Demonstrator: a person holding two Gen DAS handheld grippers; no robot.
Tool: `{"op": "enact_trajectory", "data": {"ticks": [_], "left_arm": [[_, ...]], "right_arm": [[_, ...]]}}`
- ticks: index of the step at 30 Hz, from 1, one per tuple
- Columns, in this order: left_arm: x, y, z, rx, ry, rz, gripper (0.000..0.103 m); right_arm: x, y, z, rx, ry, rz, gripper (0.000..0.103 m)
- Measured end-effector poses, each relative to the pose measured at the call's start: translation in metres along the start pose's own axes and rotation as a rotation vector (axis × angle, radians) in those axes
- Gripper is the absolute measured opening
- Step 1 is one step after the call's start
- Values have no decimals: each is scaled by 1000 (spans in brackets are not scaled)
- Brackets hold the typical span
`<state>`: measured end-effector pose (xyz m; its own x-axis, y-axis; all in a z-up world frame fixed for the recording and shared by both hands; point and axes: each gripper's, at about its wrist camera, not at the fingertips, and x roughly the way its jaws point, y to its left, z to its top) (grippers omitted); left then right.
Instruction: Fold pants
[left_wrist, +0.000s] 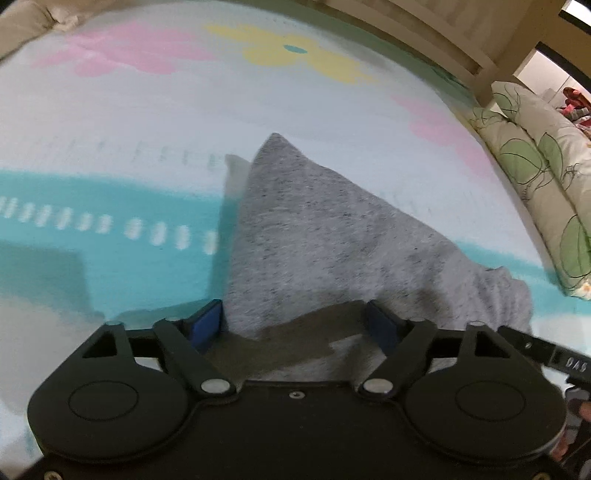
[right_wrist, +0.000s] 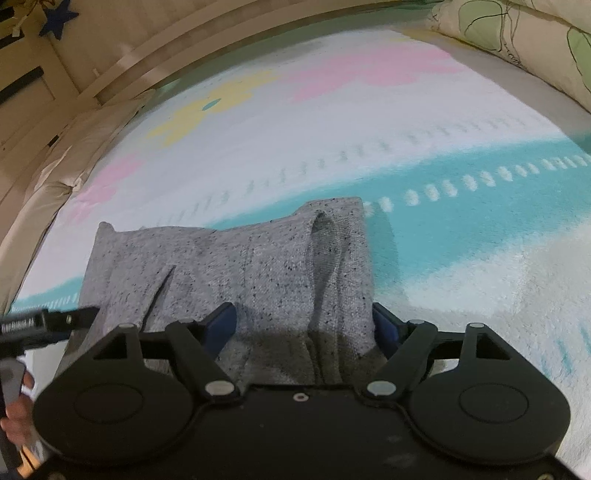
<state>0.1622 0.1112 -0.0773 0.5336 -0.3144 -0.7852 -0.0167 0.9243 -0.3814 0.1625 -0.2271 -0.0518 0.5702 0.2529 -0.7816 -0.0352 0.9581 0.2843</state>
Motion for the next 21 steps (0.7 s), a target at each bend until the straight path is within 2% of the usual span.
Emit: {"op": "enact_trajectory", "data": {"ticks": [1, 3, 4, 5, 9, 12, 15, 18, 21], "left_arm": [[-1, -1, 0, -6, -5, 6, 63], [-3, -2, -2, -12, -19, 7, 46], [-7, -4, -3, -8, -31, 10, 22], [-11, -6, -3, 5, -43, 13, 17], [-32, -24, -8, 119, -131, 52, 14], [-50, -35, -7, 189, -197, 40, 13], [-63, -33, 1, 168, -232, 32, 13], [-72, -31, 19, 185, -295, 79, 13], [-75, -23, 53, 146, -327, 105, 13]], "right_arm": [[-1, 1, 0, -7, 0, -1, 77], [-6, 7, 1, -39, -7, -1, 59], [-8, 13, 1, -59, -8, -10, 54], [-10, 20, 1, -80, -10, -27, 46], [-21, 38, 4, -137, -43, -70, 33], [-28, 46, 9, -142, -69, -77, 31], [-34, 58, 17, -152, -95, -75, 29], [-34, 71, 31, -144, -131, -35, 29], [-24, 92, 57, -172, -160, -14, 29]]}}
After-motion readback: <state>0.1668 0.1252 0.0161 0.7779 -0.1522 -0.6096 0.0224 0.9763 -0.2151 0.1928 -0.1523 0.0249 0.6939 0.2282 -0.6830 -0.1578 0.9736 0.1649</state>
